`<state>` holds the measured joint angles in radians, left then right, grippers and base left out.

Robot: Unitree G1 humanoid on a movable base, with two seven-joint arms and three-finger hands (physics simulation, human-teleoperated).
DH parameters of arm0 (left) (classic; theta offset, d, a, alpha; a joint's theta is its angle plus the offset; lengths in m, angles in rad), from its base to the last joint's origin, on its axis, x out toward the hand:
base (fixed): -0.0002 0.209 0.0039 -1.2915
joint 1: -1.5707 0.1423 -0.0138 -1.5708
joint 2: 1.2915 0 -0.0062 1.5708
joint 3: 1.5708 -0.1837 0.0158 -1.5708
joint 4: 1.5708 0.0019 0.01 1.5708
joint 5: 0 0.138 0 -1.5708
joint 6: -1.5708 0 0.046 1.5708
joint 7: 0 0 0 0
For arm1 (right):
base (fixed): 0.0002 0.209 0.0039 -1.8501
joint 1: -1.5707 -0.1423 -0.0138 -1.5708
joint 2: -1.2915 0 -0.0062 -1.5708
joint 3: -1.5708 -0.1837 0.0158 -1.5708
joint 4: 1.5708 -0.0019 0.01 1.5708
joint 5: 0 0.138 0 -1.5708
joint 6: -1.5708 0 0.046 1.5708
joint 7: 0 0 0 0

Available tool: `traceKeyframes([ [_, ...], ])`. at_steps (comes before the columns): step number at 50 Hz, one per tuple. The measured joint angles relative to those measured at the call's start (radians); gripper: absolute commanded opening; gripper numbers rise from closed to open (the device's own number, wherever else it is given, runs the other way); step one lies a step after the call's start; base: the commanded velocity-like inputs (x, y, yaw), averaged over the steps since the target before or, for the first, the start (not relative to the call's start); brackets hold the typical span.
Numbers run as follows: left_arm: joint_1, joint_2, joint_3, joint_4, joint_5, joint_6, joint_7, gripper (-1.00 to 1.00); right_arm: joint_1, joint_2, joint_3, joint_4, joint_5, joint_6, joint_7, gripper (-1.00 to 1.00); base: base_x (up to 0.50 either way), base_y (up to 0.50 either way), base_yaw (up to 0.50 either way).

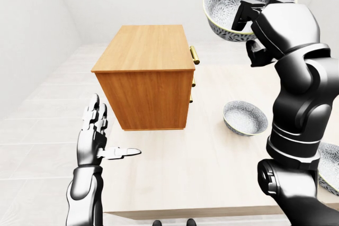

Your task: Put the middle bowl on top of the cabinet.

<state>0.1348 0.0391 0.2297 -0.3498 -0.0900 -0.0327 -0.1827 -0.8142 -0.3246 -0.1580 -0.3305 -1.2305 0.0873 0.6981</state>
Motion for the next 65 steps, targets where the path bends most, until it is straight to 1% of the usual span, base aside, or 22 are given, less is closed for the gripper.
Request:
traceKeyframes([
  [6,0.004,0.0,0.004,-0.001,-0.004,-0.003,-0.005,1.0,-0.15,-0.037,0.012,0.19,0.051,0.0,-0.005,-1.0,0.0,0.0,0.0],
  [10,0.008,-0.001,0.006,-0.004,-0.006,-0.003,-0.007,1.0,-0.251,-0.047,0.019,0.342,0.099,0.0,-0.037,-1.0,0.0,0.0,0.0],
  [20,0.014,-0.004,0.009,-0.008,-0.006,-0.006,-0.012,1.0,-0.48,-0.046,0.032,0.747,0.261,0.0,-0.186,-1.0,0.0,0.0,0.0],
  [28,0.017,-0.006,0.005,-0.011,-0.002,-0.008,-0.014,1.0,-0.617,-0.029,0.044,0.997,0.399,0.0,-0.293,-1.0,0.0,0.0,0.0],
  [37,0.017,-0.006,0.007,-0.005,-0.002,-0.014,-0.016,1.0,-0.712,0.017,0.071,1.173,0.52,0.0,-0.378,-1.0,0.0,0.0,0.0],
  [46,0.021,-0.006,0.013,-0.004,-0.006,-0.02,-0.02,1.0,-0.758,0.068,0.105,1.3,0.598,0.0,-0.446,-1.0,0.0,0.0,0.0],
  [55,0.028,-0.007,0.021,-0.005,-0.01,-0.026,-0.024,1.0,-0.789,0.108,0.14,1.392,0.625,0.0,-0.486,-1.0,0.0,0.0,0.0],
  [65,0.033,-0.006,0.032,-0.006,-0.015,-0.033,-0.03,1.0,-0.817,0.147,0.173,1.472,0.614,0.0,-0.516,-1.0,0.0,0.0,0.0],
])
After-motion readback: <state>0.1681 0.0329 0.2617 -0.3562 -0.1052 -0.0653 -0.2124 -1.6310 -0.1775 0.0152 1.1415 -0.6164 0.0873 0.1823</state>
